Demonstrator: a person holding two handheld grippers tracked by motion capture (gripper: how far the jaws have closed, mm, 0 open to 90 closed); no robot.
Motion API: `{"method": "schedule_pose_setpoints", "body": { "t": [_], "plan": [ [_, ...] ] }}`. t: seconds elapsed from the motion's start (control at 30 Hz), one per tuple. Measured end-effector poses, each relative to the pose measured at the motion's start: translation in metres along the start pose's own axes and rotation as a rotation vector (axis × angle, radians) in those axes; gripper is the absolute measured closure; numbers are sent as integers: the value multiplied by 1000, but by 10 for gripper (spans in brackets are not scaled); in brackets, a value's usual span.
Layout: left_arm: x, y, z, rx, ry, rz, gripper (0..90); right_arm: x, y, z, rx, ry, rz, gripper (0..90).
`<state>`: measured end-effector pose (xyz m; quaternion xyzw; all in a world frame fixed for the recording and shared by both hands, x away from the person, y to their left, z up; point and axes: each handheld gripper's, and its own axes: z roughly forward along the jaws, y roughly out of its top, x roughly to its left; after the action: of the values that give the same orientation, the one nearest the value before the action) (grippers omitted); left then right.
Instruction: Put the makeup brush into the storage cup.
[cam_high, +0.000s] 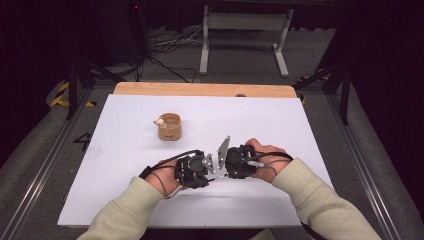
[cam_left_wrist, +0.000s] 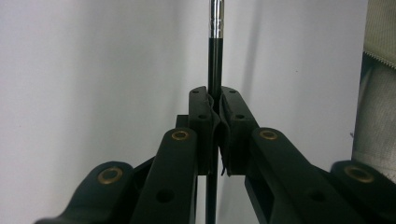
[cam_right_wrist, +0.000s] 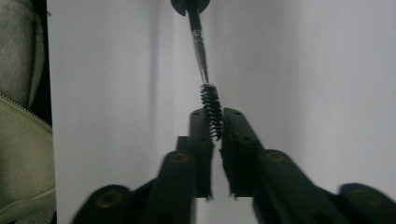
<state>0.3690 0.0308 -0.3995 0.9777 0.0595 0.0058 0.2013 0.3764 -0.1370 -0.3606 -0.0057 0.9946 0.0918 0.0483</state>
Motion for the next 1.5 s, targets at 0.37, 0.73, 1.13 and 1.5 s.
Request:
{"method": "schedule_pose_setpoints", "body": {
  "t": [0.37, 0.73, 1.13, 1.5],
  "plan": [
    [4, -8, -11, -84, 21, -24, 849, -1, -19, -16, -160, -74, 114, 401],
    [11, -18, -34, -195, 84, -63, 849, -1, -51, -33, -389, -209, 259, 70],
    [18, -26, -56, -328, 171, -91, 849, 4, -79, -38, -649, -334, 361, 46],
    [27, -34, -65, -413, 193, -155, 849, 9, -100, -29, -805, -374, 427, 29]
  ]
}}
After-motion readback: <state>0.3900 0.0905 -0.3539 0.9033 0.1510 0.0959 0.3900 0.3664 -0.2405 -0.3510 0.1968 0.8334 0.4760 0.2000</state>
